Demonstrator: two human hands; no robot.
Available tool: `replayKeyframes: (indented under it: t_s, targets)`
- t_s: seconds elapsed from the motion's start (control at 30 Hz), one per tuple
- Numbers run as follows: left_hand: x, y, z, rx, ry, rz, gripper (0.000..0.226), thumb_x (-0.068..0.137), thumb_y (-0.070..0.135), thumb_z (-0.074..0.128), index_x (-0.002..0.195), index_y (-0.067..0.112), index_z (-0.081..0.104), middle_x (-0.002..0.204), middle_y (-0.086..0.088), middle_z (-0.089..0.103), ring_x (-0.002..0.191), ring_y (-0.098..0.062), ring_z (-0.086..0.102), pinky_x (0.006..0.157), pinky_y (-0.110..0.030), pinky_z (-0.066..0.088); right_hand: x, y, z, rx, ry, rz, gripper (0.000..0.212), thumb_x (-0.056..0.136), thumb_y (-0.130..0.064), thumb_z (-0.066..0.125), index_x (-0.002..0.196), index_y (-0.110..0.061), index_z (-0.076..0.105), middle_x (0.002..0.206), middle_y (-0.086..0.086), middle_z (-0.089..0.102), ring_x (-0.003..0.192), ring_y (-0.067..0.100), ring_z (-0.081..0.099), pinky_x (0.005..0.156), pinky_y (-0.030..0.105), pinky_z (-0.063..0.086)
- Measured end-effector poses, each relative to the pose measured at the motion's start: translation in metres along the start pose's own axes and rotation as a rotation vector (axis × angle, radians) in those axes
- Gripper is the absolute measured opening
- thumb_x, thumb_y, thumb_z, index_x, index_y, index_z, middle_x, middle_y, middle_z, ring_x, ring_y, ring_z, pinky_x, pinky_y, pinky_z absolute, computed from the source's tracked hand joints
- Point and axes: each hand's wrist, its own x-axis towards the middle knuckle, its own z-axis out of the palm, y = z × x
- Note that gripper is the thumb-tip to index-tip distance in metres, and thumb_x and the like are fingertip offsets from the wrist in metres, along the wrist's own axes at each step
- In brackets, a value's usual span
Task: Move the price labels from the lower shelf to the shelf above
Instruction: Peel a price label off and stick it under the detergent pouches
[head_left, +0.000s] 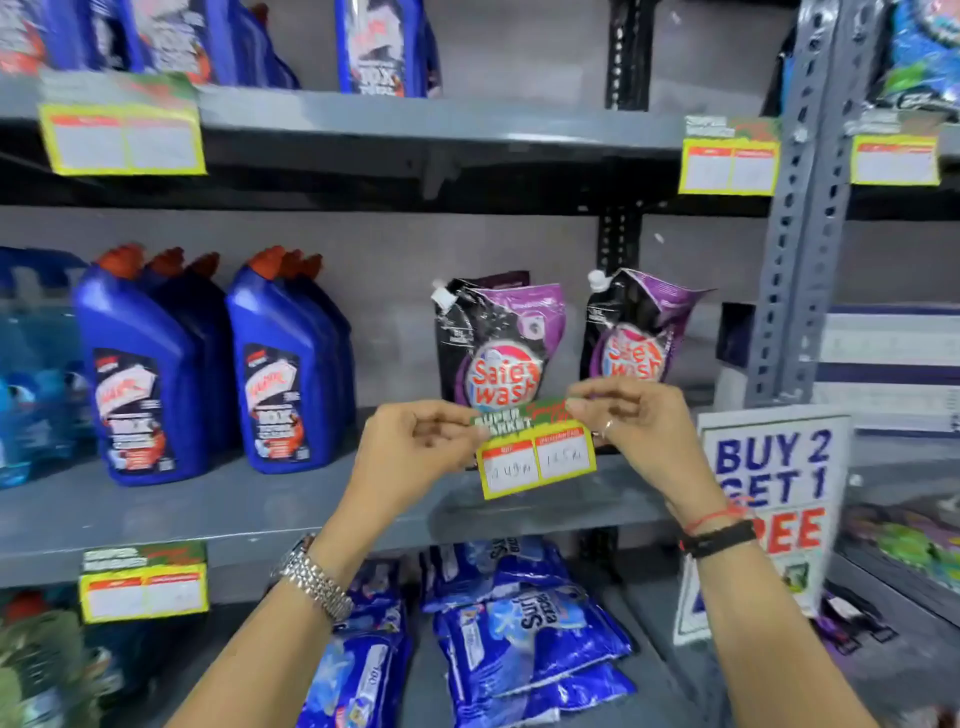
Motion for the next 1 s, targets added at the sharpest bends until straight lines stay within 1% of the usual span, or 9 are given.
replayKeyframes:
  t_s: [0.07, 0.17, 0.27, 0.33, 0.4, 0.67, 0.77, 0.9, 1.0]
  targets:
    - [-0.005, -0.013, 0.021, 0.083, -0.090, -0.010, 0.016, 0.068, 0.027, 0.075, 0.083, 0.033, 0.075, 0.053, 0.011, 0.067, 0.049, 0.001, 0.055, 0.053, -0.011, 0.046, -0.017, 0.022, -0.016, -0.069, -0.006, 0.060, 0.006, 0.072, -0.027, 0.076, 0.075, -0.029, 0.073, 0.061, -0.016, 0.072, 0.057, -0.002, 0.062, 0.055, 0.012, 0.049]
    - [-0.011, -0.032, 0.049, 0.251, -0.137, 0.024, 0.018, 0.071, 0.027, 0.073, 0.083, 0.042, 0.072, 0.054, 0.020, 0.066, 0.050, 0.005, 0.055, 0.055, -0.009, 0.045, -0.037, 0.055, -0.029, -0.220, 0.019, 0.153, 0.015, 0.076, -0.015, 0.073, 0.068, -0.027, 0.068, 0.045, -0.020, 0.061, 0.048, -0.007, 0.052, 0.055, 0.008, 0.043]
    - [-0.013, -0.045, 0.070, 0.379, -0.165, 0.074, 0.021, 0.073, 0.026, 0.075, 0.075, 0.047, 0.069, 0.062, 0.030, 0.068, 0.055, 0.008, 0.061, 0.055, -0.003, 0.042, -0.051, 0.077, -0.038, -0.343, 0.057, 0.192, 0.012, 0.076, -0.017, 0.072, 0.068, -0.024, 0.068, 0.055, -0.015, 0.065, 0.057, -0.006, 0.058, 0.062, 0.009, 0.044]
    - [-0.012, -0.052, 0.077, 0.445, -0.173, 0.055, 0.019, 0.074, 0.030, 0.076, 0.072, 0.047, 0.068, 0.061, 0.024, 0.070, 0.059, 0.008, 0.064, 0.057, -0.005, 0.046, -0.054, 0.086, -0.040, -0.400, 0.065, 0.211, 0.002, 0.076, -0.018, 0.072, 0.075, -0.017, 0.072, 0.074, -0.003, 0.073, 0.070, 0.005, 0.065, 0.065, 0.009, 0.047]
    - [-0.011, -0.057, 0.080, 0.513, -0.160, 0.034, 0.010, 0.074, 0.035, 0.075, 0.071, 0.043, 0.070, 0.061, 0.020, 0.070, 0.061, 0.009, 0.064, 0.059, -0.011, 0.050, -0.055, 0.093, -0.039, -0.425, 0.105, 0.209, 0.005, 0.076, -0.016, 0.073, 0.079, -0.012, 0.074, 0.080, 0.002, 0.072, 0.074, 0.011, 0.066, 0.064, 0.001, 0.045]
    - [-0.007, -0.067, 0.084, 0.662, -0.149, 0.036, 0.007, 0.073, 0.040, 0.073, 0.076, 0.035, 0.075, 0.054, 0.025, 0.063, 0.066, 0.015, 0.060, 0.055, -0.004, 0.044, -0.054, 0.101, -0.032, -0.498, 0.136, 0.198, 0.004, 0.075, -0.012, 0.073, 0.073, -0.016, 0.074, 0.070, -0.017, 0.060, 0.067, 0.009, 0.062, 0.063, 0.001, 0.045]
    - [-0.007, -0.068, 0.084, 0.684, -0.150, 0.043, 0.006, 0.072, 0.041, 0.074, 0.075, 0.035, 0.074, 0.052, 0.026, 0.061, 0.066, 0.015, 0.060, 0.052, -0.005, 0.043, -0.054, 0.100, -0.033, -0.497, 0.130, 0.189, 0.003, 0.074, -0.011, 0.074, 0.075, -0.014, 0.075, 0.070, -0.015, 0.061, 0.066, 0.009, 0.063, 0.063, 0.002, 0.046]
    - [-0.007, -0.068, 0.084, 0.689, -0.163, 0.029, 0.016, 0.071, 0.038, 0.076, 0.062, 0.043, 0.064, 0.051, 0.027, 0.060, 0.062, 0.012, 0.061, 0.049, -0.005, 0.041, -0.054, 0.103, -0.031, -0.507, 0.154, 0.181, 0.004, 0.073, -0.012, 0.075, 0.074, -0.016, 0.074, 0.069, -0.015, 0.061, 0.065, 0.014, 0.064, 0.061, 0.006, 0.049]
    - [-0.007, -0.067, 0.087, 0.713, -0.145, 0.024, 0.021, 0.069, 0.038, 0.077, 0.058, 0.039, 0.060, 0.052, 0.024, 0.062, 0.063, 0.014, 0.060, 0.049, -0.004, 0.037, -0.055, 0.103, -0.029, -0.493, 0.164, 0.174, 0.008, 0.071, -0.015, 0.077, 0.071, -0.022, 0.072, 0.068, -0.020, 0.059, 0.066, 0.010, 0.064, 0.063, 0.010, 0.052]
